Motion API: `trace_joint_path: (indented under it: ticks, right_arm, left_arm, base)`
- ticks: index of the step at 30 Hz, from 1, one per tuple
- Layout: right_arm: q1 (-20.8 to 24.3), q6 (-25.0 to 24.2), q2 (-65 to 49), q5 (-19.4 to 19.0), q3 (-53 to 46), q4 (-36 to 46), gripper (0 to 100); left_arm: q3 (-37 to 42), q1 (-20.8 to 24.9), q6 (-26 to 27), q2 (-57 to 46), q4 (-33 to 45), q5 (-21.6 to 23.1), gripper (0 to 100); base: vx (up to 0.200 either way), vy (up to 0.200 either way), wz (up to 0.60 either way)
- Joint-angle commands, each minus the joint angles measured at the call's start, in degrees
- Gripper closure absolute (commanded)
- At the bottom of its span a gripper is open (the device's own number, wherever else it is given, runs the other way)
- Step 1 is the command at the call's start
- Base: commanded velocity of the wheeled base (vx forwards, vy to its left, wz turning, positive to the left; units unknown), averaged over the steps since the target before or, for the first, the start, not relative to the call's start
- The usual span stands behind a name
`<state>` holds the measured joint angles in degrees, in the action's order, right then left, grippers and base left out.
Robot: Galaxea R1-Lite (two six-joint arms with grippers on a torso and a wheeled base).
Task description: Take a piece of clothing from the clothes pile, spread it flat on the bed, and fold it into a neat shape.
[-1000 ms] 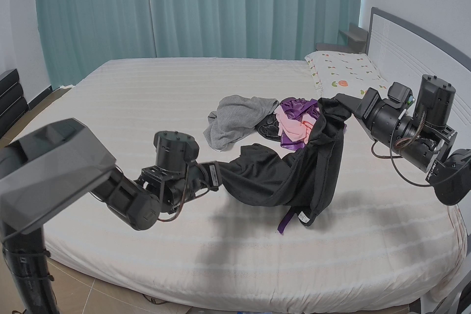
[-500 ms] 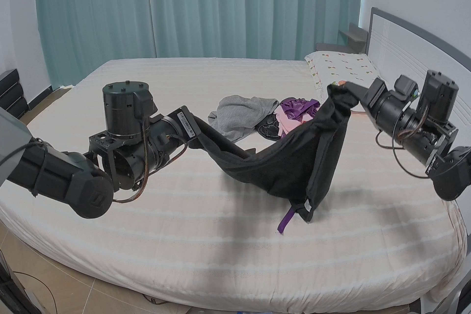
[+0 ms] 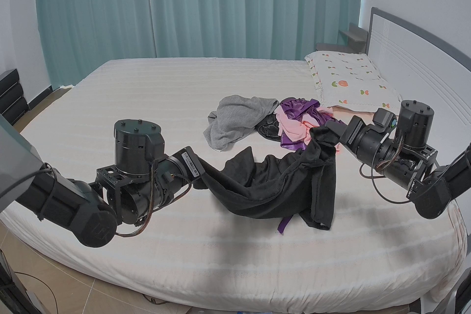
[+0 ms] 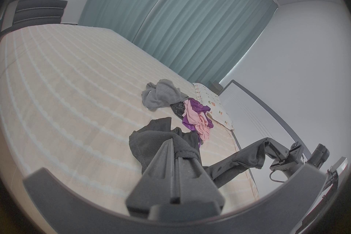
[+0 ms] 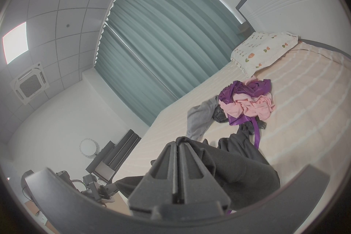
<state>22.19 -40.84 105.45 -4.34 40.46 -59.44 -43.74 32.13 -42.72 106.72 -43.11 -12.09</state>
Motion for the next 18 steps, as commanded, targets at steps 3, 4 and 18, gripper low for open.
trace_joint_path:
  ticks: [3,4,18]
  right_arm:
    - [0.2,0.0,2.0,0.7,-1.2,-0.2,100]
    - [0.2,0.0,2.2,0.7,-1.3,-0.3,100]
    - [0.4,0.0,2.5,0.9,-2.1,-0.3,100]
  left_arm:
    - [1.5,0.2,-2.2,1.5,-0.1,0.0,100]
    - [1.6,0.2,-2.6,1.7,-0.2,0.0,100]
    - [3.4,0.1,-2.9,1.8,-0.8,0.1,100]
  base:
    - [-0.133,0.0,0.0]
    - [-0.2,0.0,0.0]
    - [-0.129,0.0,0.0]
